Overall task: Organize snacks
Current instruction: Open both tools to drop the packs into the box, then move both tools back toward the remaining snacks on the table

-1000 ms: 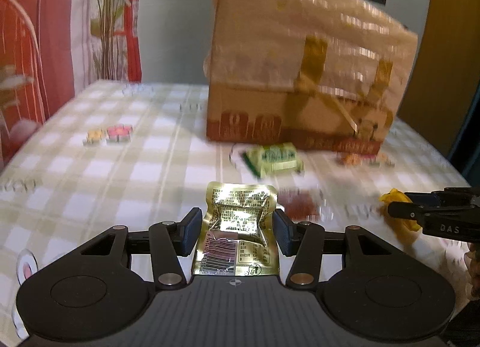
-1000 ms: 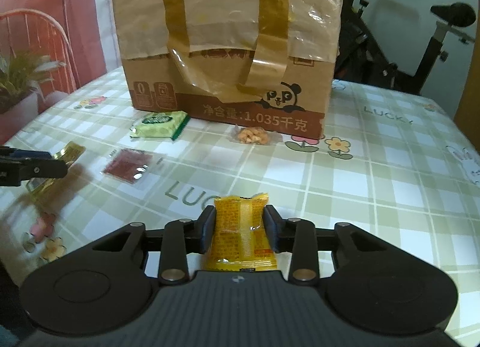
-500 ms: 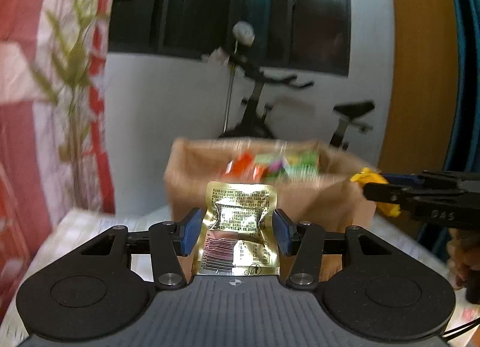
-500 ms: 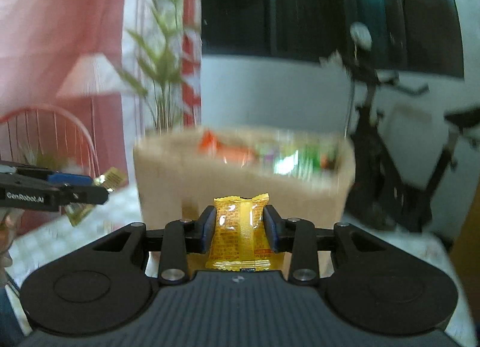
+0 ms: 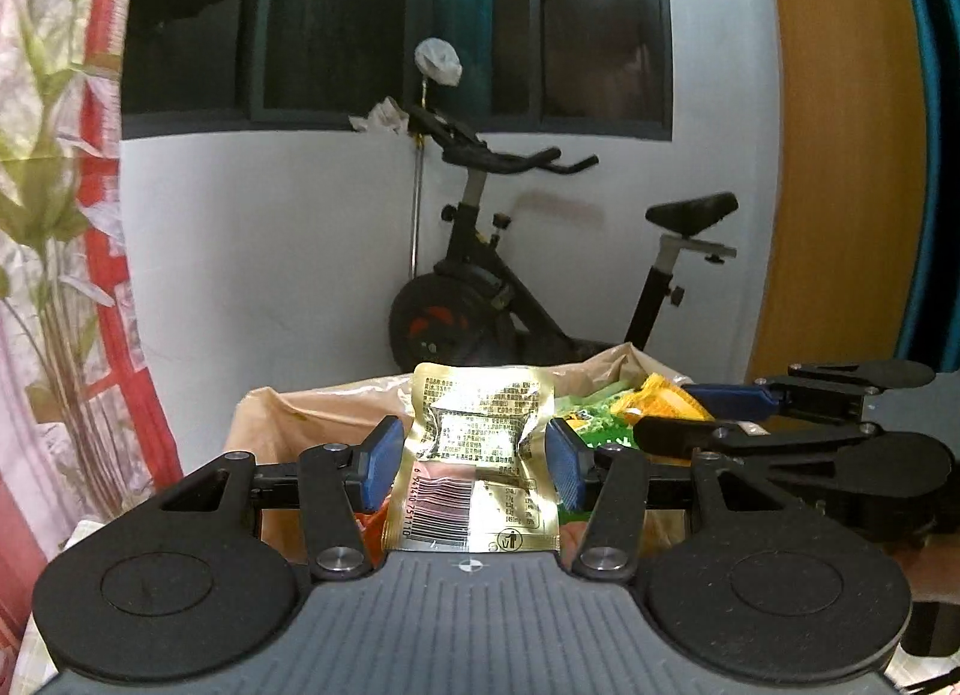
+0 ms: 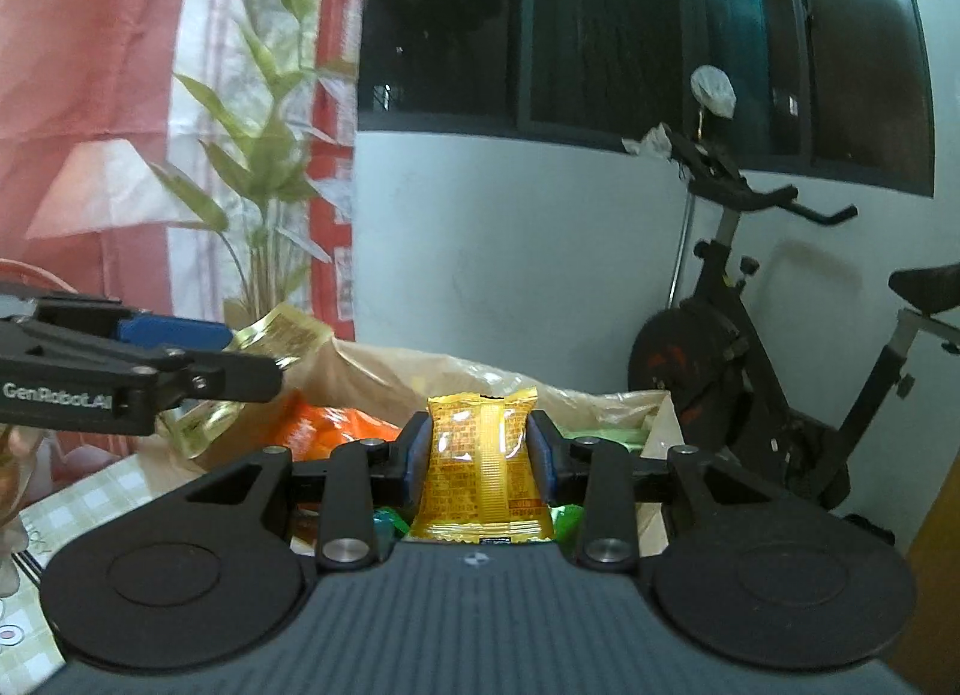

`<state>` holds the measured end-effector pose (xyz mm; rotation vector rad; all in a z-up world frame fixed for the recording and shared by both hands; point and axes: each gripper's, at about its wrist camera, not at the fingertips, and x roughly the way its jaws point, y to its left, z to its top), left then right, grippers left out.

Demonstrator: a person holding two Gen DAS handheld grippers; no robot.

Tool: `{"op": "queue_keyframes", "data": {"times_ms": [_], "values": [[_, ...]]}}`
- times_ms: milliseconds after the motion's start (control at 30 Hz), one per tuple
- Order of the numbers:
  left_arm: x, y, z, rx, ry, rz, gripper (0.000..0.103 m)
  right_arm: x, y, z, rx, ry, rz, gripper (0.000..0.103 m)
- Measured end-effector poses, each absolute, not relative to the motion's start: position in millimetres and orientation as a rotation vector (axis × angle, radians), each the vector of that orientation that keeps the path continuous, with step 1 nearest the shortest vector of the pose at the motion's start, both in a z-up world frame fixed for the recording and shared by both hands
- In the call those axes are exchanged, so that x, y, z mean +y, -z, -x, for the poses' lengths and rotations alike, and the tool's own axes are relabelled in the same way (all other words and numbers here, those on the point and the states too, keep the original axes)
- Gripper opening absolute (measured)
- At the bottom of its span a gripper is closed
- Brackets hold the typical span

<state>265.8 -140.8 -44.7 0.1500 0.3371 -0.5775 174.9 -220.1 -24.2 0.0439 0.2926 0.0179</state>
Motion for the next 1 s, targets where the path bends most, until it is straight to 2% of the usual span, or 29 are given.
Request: {"op": "queue_keyframes", "data": {"times_ms": [200,367,433,800,1000], "values": [[-146.0,54.8,-282.9,0.385,0.589,-0.155,0.058,-231.5,39.6,-184.9,0.350,-0.004,-0.071,0.038],[-141.5,58.2,-279.4,0.406,0.579,-0.169,0.071,-235.4,41.6,-182.2,0.370,-0.013,-0.099,0.047],[-135.2,56.3,-278.1,0.413,0.571,-0.157,0.071,-235.0,38.8,-178.5,0.365,-0.011,-0.097,0.054],[-75.3,44.1,-232.3,0.398,0.517,-0.067,0.071,-217.7,25.7,-136.6,0.322,-0.036,-0.091,0.054],[-41.2,56.7,-195.1,0.391,0.481,-0.040,0.071,-206.4,34.1,-98.5,0.282,-0.054,-0.130,0.054]]}}
